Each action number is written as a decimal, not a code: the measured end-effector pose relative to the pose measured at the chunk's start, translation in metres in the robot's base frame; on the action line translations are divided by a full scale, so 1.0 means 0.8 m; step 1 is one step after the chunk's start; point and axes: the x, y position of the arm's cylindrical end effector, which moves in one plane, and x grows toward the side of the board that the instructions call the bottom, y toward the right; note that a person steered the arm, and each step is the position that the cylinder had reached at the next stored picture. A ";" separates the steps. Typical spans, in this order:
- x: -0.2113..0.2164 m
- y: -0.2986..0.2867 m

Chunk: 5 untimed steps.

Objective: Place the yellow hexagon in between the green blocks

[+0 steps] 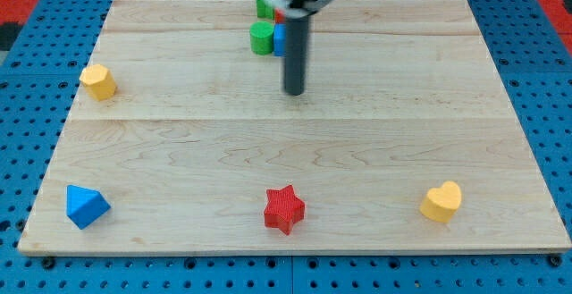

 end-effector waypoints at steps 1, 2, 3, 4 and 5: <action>0.035 -0.130; 0.036 -0.257; 0.012 -0.299; -0.012 -0.312; -0.029 -0.272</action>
